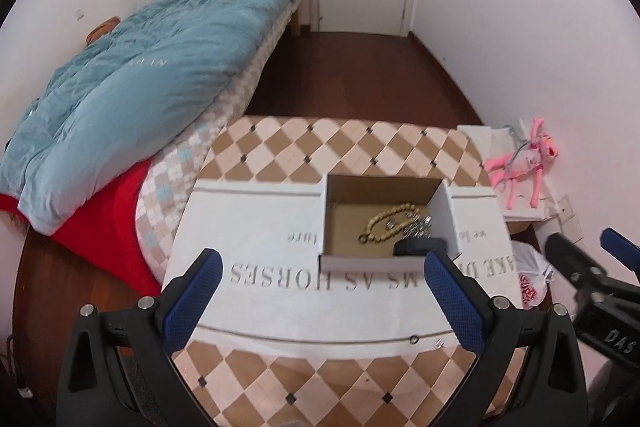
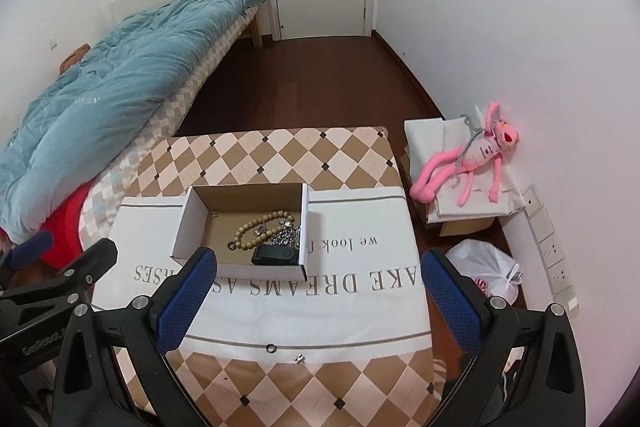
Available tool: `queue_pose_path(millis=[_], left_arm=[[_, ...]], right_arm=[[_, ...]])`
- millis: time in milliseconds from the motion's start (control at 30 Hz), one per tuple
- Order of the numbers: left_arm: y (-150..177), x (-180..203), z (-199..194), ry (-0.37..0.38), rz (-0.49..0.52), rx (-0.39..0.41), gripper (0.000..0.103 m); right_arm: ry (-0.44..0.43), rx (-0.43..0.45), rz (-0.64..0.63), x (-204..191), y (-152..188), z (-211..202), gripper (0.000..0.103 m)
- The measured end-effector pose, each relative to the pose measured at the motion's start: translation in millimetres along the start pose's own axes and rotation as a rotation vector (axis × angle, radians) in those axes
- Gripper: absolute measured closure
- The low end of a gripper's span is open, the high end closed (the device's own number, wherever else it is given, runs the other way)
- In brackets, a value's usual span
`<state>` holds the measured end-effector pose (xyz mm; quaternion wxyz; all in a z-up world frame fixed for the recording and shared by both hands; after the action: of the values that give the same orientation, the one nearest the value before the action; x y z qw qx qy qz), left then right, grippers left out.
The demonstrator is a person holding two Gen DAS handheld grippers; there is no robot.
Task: Organize jewelry
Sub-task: 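Lift both open tools up out of the box, then grasp a small silver earring with the right tool, then grasp the other black ring with the left tool while the right tool holds the earring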
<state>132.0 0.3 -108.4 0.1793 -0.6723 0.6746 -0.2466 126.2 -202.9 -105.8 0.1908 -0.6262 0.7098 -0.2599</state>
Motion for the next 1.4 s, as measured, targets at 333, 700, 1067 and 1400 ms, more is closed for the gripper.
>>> queue_pose_path(millis=[333,700,1067,1400], left_arm=[[76,-16,65,-0.117,0.039,-0.129,0.0],[127,-38,112,-0.162,0.022,-0.275,0.0],[131,12,126,-0.058,0.081,-0.315,0.0],[141,97,150,0.103,0.197,-0.349,0.023]], right_arm=[[-0.06,-0.29,0.029,5,108,88,0.027],[-0.076,-0.37,-0.051,-42,167,146,0.076],[-0.117,-0.331,0.044,-10,152,127,0.097],[-0.086,-0.333,0.146,47,139,131,0.097]])
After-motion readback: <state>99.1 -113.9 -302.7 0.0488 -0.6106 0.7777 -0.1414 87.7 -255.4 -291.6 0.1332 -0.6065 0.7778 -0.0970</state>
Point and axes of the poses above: each gripper's, at about its wrist camera, not at the fingertips, and z roughly the way its jaws point, x to its right, y to its underside, the point moved 7 cm from there along z, roughly the way its jaws point, and after that the axes turned 6 degrees about y, right-handed, at the moved point
